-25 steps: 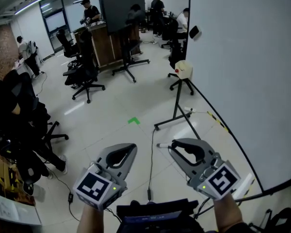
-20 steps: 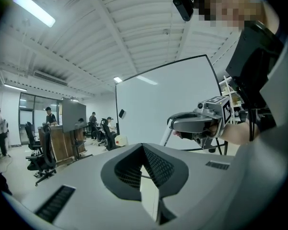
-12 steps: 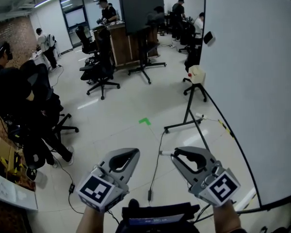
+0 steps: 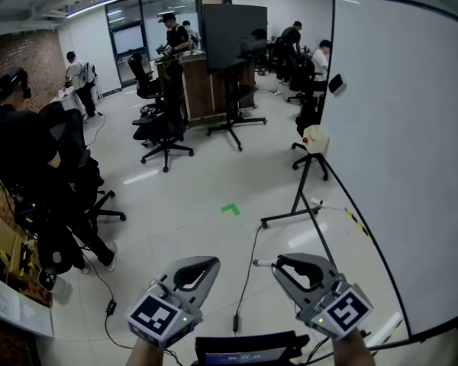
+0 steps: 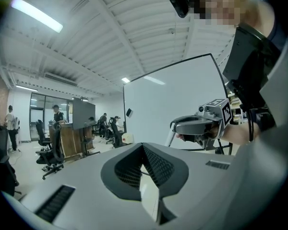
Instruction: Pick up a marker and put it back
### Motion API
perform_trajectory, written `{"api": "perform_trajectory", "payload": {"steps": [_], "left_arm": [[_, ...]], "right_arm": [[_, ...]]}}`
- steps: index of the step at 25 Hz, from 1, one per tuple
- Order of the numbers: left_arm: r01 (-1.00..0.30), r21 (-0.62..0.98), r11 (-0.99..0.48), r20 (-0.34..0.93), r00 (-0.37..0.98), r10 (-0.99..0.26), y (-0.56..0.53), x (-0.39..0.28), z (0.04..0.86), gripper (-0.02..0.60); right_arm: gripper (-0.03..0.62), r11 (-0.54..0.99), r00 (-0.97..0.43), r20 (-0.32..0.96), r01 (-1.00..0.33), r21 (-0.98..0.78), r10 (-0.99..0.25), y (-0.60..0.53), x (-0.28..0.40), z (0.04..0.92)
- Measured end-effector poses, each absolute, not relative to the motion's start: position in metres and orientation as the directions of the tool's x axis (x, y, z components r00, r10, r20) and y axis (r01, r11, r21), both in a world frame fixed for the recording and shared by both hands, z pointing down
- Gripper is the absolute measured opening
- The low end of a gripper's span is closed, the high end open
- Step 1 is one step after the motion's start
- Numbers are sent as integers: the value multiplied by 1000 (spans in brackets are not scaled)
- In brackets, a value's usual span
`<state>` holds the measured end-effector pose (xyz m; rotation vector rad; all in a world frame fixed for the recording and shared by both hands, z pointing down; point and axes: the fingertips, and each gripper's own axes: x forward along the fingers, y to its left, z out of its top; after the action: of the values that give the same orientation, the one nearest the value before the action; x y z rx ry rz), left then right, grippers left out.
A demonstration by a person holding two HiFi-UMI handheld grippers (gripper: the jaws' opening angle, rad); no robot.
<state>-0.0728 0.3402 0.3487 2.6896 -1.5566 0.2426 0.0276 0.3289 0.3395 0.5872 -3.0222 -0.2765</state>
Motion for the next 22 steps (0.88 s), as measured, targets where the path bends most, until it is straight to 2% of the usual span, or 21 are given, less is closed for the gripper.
{"api": "perform_trajectory", "payload": {"steps": [8,14,22], "left_arm": [[-850,-4,-527,101,524,-846,347,-125,342,-3],[-835,-57,-548,95,542,-835,340,-160,341,-3],[-795,-30,-606,86,602,-794,345,-190,342,-3]], "right_arm": [[80,901,-916,38,-385,199,-399,340,-24,333],[80,895,-907,49,-403,192,-419,338,-62,338],[81,853,-865,54,-477,212,-498,345,-92,338]]}}
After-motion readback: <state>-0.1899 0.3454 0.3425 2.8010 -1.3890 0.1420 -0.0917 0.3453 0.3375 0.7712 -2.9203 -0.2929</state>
